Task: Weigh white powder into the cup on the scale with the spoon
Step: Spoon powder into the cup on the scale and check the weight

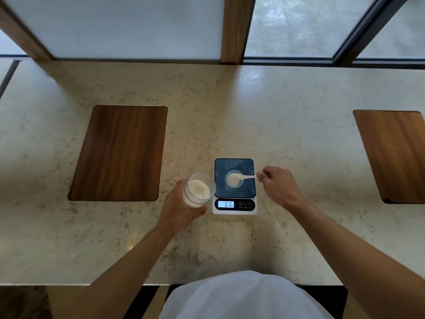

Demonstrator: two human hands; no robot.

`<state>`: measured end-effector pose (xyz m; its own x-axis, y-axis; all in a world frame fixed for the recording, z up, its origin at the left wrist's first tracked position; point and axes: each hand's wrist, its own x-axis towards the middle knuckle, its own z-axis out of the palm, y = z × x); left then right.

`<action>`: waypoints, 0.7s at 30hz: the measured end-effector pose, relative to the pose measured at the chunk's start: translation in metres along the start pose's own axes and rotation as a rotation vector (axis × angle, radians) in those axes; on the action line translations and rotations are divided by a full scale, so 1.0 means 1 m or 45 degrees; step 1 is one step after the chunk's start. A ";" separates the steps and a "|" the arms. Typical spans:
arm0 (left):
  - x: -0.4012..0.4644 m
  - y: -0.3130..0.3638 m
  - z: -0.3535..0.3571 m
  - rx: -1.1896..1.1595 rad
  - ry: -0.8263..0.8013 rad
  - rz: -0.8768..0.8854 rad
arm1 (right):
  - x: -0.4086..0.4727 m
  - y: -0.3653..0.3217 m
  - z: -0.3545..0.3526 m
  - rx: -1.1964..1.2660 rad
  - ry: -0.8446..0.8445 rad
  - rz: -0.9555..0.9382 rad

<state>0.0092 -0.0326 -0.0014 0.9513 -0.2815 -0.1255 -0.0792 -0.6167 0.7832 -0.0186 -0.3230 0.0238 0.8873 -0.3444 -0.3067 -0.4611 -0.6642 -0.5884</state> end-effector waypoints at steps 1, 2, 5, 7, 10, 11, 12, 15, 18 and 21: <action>0.000 0.000 0.000 -0.006 0.001 -0.001 | 0.000 0.000 0.001 -0.013 0.006 -0.011; 0.000 0.000 0.000 -0.014 0.001 -0.002 | 0.001 0.000 0.001 -0.023 0.012 -0.023; 0.000 0.000 0.000 -0.016 0.004 0.006 | 0.001 0.001 0.002 -0.051 0.026 -0.068; 0.000 -0.001 0.000 -0.012 0.000 0.013 | 0.001 0.001 0.003 -0.067 0.029 -0.083; 0.001 -0.001 0.000 -0.006 0.005 0.022 | 0.000 0.000 0.003 -0.091 0.038 -0.101; 0.001 -0.001 0.001 -0.005 0.007 0.023 | 0.000 0.000 0.003 -0.093 0.043 -0.107; 0.002 -0.001 0.001 -0.005 0.011 0.023 | 0.000 0.000 0.003 -0.097 0.047 -0.115; 0.002 0.000 0.000 -0.003 0.028 0.013 | -0.001 -0.001 0.003 -0.128 0.057 -0.146; 0.004 0.001 -0.001 -0.006 0.035 0.011 | -0.002 -0.001 0.002 -0.164 0.086 -0.182; 0.005 0.003 -0.003 -0.004 0.041 0.008 | -0.004 -0.003 0.000 -0.175 0.115 -0.222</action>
<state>0.0141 -0.0338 0.0019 0.9599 -0.2614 -0.1011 -0.0841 -0.6125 0.7860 -0.0205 -0.3194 0.0271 0.9530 -0.2701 -0.1376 -0.3017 -0.8009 -0.5173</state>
